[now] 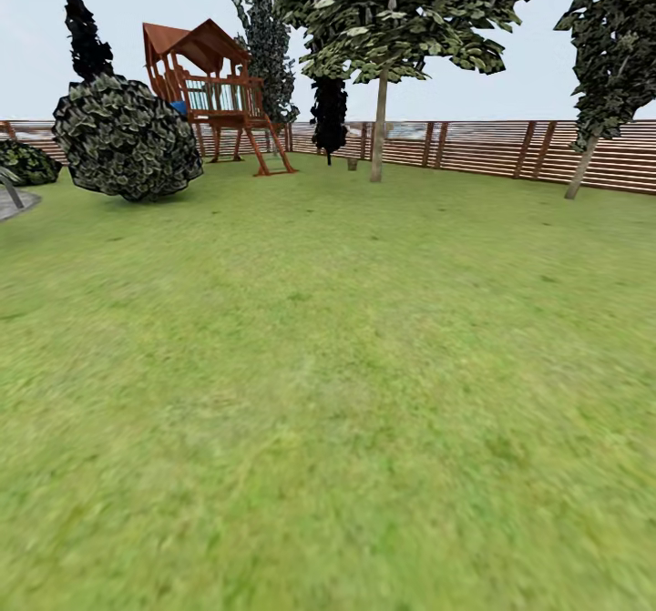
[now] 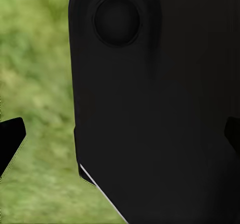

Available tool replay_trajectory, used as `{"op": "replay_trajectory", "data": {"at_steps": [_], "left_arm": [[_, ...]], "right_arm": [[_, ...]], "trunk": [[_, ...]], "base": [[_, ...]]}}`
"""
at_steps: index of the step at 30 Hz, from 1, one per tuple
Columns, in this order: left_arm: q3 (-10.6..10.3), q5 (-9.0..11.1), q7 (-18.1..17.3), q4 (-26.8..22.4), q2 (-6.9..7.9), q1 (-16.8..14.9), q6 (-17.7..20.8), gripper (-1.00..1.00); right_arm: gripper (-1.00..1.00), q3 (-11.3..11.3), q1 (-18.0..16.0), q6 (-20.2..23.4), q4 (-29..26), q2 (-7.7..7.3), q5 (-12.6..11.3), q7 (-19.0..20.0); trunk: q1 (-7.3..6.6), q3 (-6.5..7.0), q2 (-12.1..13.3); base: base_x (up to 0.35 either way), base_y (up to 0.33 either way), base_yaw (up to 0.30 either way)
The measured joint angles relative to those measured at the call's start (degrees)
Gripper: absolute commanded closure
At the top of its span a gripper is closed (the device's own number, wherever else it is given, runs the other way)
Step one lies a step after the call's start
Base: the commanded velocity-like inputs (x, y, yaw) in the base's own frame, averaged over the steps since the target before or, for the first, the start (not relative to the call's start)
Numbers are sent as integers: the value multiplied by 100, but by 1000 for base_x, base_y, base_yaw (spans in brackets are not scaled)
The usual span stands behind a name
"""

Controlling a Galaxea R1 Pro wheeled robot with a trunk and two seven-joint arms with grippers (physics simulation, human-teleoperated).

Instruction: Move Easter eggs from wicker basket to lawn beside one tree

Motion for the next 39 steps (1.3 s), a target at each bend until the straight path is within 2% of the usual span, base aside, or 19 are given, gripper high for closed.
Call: {"op": "replay_trajectory", "data": {"at_steps": [39], "left_arm": [[0, 0, 0, 0, -3, 0, 0, -100]], "right_arm": [[-100, 2, 0, -2, 13, 18, 6, 0]], "trunk": [[0, 0, 0]], "base": [[327, 0, 0]]}}
